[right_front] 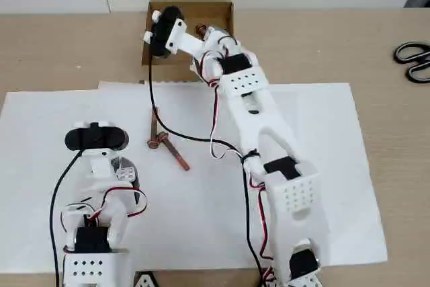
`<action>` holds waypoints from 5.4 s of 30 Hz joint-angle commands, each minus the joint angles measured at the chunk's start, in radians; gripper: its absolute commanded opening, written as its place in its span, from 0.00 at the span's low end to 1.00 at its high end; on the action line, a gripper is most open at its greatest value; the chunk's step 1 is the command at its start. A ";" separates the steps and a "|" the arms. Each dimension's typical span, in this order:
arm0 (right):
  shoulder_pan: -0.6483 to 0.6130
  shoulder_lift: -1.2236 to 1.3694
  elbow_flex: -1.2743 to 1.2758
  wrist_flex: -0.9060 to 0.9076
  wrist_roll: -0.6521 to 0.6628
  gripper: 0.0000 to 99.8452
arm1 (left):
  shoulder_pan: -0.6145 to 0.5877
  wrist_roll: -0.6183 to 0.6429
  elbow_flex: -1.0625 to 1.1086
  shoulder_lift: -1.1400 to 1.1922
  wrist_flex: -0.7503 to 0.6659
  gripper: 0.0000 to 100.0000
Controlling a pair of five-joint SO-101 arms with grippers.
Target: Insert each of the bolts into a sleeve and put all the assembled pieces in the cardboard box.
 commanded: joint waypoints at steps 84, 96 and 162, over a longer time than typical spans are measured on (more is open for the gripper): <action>0.035 -0.719 1.028 0.348 -0.692 0.15 | -0.006 -0.005 -0.004 -0.003 -0.015 0.01; 0.050 -0.607 1.033 0.268 -0.694 0.15 | -0.006 -0.005 -0.004 -0.003 -0.015 0.01; 0.096 -0.539 0.936 0.354 -0.522 0.00 | -0.006 -0.005 -0.004 -0.003 -0.015 0.01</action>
